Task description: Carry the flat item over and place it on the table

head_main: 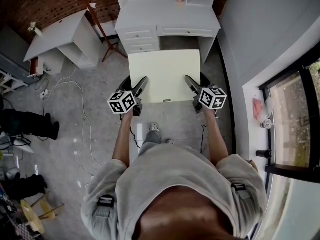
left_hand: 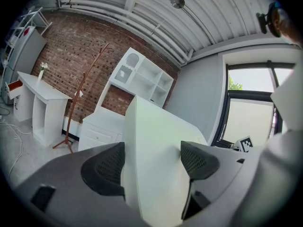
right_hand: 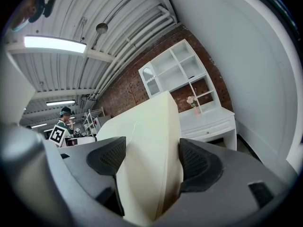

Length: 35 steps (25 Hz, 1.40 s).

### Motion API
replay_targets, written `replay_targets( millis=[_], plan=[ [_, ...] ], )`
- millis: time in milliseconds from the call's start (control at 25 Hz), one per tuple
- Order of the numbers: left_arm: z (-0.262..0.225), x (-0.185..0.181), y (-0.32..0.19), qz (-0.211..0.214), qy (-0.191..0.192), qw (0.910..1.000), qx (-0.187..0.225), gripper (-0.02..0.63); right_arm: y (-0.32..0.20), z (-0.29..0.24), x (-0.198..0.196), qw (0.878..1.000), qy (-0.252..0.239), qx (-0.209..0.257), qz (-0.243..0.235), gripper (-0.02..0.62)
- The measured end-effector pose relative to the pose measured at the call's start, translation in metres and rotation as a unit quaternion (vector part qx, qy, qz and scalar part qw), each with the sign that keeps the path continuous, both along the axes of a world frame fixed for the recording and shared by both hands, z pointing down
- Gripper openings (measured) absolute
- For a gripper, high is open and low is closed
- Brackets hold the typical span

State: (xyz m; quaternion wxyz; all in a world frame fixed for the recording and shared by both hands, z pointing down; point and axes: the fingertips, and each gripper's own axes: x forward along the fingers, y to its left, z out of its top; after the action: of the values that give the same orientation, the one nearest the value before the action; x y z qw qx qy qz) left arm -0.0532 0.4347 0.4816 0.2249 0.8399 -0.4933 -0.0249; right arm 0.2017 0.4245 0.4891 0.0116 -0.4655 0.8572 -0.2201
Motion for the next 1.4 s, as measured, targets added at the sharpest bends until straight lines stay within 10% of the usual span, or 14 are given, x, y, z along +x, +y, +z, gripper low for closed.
replay_targets(
  millis=[1400],
  plan=[
    [-0.003, -0.056, -0.327, 0.027, 0.014, 0.9995, 0.002, 0.377, -0.314, -0.009, -0.055, 0.999, 0.014, 0.003, 0.029, 0.37]
  ],
)
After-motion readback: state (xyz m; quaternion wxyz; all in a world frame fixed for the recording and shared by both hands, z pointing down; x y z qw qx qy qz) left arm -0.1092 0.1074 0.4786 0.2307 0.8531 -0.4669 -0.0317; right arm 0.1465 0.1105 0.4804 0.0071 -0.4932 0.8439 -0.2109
